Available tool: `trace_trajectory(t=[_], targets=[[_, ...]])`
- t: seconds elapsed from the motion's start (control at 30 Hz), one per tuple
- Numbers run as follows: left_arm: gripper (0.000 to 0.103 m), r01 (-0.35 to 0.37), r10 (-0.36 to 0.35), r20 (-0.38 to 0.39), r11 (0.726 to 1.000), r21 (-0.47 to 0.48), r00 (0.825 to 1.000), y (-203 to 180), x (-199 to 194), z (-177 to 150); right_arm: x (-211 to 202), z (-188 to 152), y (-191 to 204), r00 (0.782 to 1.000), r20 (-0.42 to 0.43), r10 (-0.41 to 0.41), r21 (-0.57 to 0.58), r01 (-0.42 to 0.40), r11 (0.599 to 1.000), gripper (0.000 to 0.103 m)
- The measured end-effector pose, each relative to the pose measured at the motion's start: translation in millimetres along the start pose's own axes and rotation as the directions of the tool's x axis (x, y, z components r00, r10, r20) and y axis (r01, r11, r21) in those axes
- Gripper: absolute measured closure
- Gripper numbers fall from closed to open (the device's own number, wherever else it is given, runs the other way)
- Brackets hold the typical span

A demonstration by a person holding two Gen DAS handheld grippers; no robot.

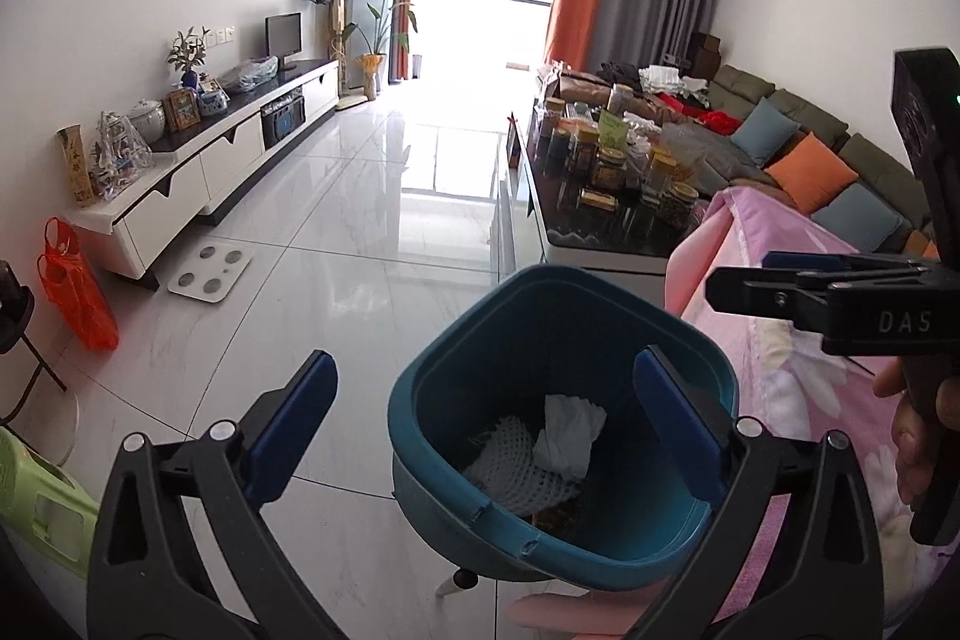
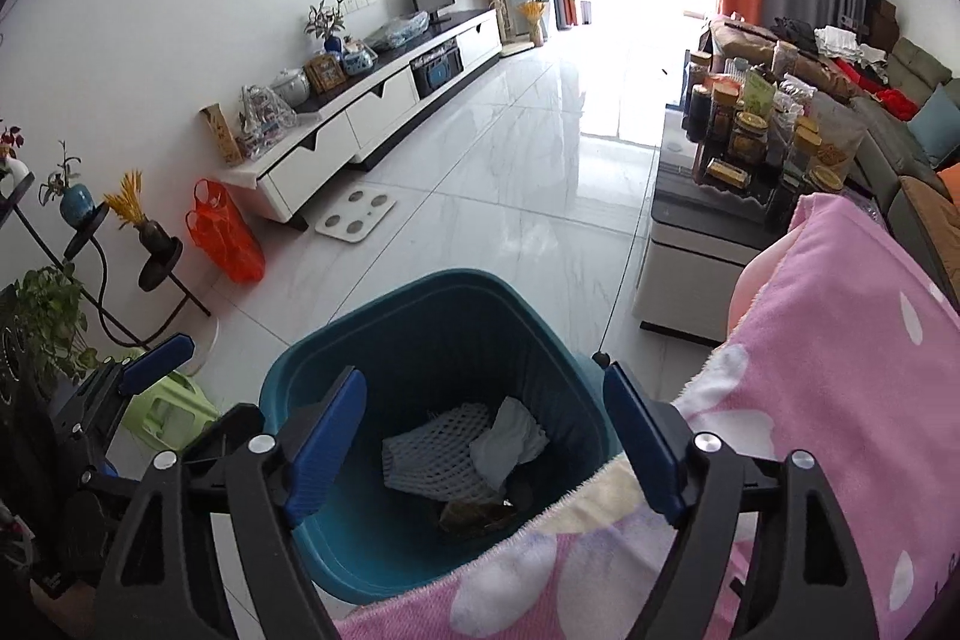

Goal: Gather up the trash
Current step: 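Carry the tissue and foam net to the teal bin and release both, then return both tools to the table near the remaining trash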

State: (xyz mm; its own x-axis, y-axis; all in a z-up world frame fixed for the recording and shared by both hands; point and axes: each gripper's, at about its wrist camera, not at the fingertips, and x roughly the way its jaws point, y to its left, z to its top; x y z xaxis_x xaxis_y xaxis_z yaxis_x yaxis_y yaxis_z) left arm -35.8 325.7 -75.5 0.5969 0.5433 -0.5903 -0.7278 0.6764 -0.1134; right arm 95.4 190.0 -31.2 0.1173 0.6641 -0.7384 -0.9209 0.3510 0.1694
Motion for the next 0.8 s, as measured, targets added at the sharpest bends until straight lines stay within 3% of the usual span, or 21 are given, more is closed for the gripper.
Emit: trace_trajectory(t=[0.17,0.3,0.57,0.8], targets=[[0.006,-0.041,0.045,0.090,0.998,-0.049,0.995,14.8,-31.1,11.3,-34.1,-7.2,-0.2,0.994,0.106,-0.009,0.008,0.008,1.000,0.007],[0.006,-0.030,0.038,0.159,0.998,-0.053,0.987,15.4,-59.4,20.3,-56.1,-13.4,0.0,0.986,0.165,-0.013,0.008,0.012,1.000,0.007],[0.006,0.062,-0.057,0.248,0.998,-0.011,0.967,-14.4,-108.9,26.1,-109.4,-40.9,6.7,0.960,0.280,-0.016,-0.015,0.021,1.000,0.007],[0.006,0.131,-0.146,0.283,0.989,0.070,0.948,-64.2,-135.8,28.3,-159.8,-80.2,-7.2,0.929,0.359,-0.087,0.011,0.089,0.996,0.007]])
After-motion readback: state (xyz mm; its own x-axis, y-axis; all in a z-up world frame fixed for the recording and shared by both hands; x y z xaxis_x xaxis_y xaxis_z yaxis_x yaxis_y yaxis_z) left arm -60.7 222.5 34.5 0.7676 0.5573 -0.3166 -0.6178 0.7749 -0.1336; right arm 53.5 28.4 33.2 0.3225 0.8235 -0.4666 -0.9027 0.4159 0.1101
